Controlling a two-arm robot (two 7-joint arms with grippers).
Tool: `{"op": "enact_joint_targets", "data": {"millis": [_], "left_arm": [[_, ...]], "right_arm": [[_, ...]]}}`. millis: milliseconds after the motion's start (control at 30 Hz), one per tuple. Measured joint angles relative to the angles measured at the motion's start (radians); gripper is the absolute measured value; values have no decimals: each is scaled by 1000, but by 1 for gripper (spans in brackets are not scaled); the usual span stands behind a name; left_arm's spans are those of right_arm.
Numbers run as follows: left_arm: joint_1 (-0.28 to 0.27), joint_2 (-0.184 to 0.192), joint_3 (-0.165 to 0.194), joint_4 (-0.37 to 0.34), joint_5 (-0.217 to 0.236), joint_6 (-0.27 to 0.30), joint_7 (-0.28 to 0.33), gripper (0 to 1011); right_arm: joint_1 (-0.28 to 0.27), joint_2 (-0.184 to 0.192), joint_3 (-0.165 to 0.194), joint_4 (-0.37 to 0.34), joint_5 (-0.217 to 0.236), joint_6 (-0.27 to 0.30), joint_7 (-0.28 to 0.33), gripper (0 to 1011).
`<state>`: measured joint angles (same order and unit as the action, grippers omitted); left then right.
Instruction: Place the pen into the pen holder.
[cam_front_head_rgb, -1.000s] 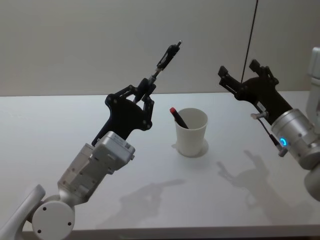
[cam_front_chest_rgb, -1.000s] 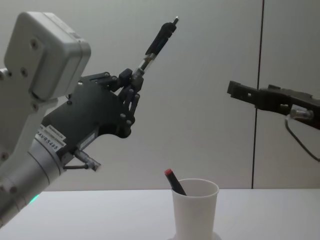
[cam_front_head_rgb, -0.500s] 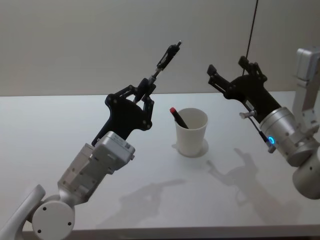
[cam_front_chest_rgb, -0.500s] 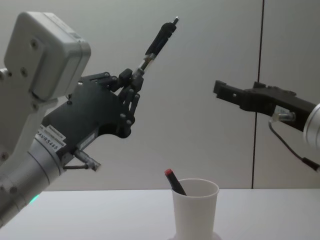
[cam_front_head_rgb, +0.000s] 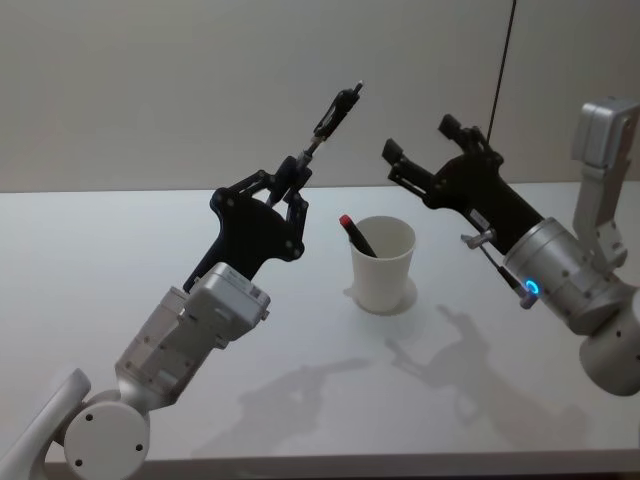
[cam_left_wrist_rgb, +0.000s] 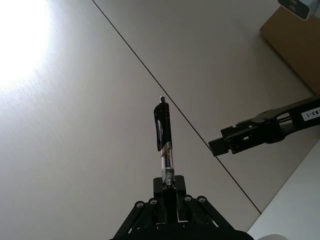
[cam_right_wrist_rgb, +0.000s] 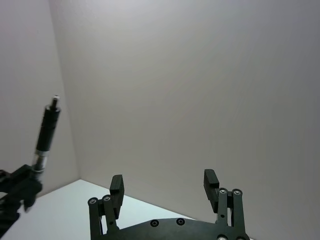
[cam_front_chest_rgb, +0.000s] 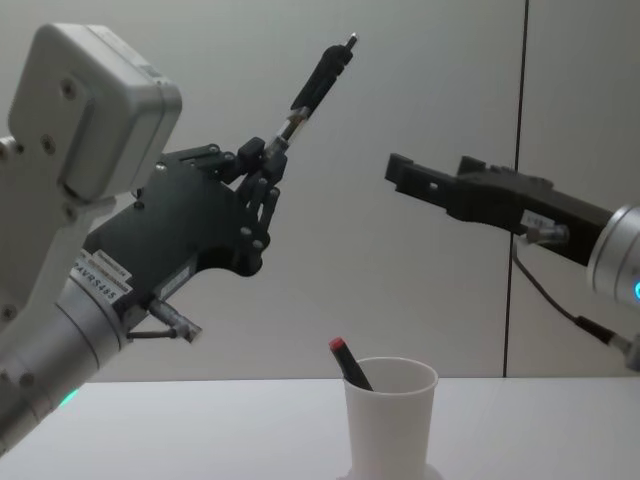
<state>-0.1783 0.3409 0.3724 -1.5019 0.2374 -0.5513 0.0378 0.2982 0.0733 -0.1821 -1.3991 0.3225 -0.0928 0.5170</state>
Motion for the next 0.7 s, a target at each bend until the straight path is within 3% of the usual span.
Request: {"op": "enact_joint_targets", "data": {"millis": [433,700], "left_arm": [[0,0,0,0,0,0,0,137],[0,0,0,0,0,0,0,137]], "right_arm": [[13,2,-14,-15,80,74,135,1002],[20,2,-19,-35,132,127,175,1002]]}}
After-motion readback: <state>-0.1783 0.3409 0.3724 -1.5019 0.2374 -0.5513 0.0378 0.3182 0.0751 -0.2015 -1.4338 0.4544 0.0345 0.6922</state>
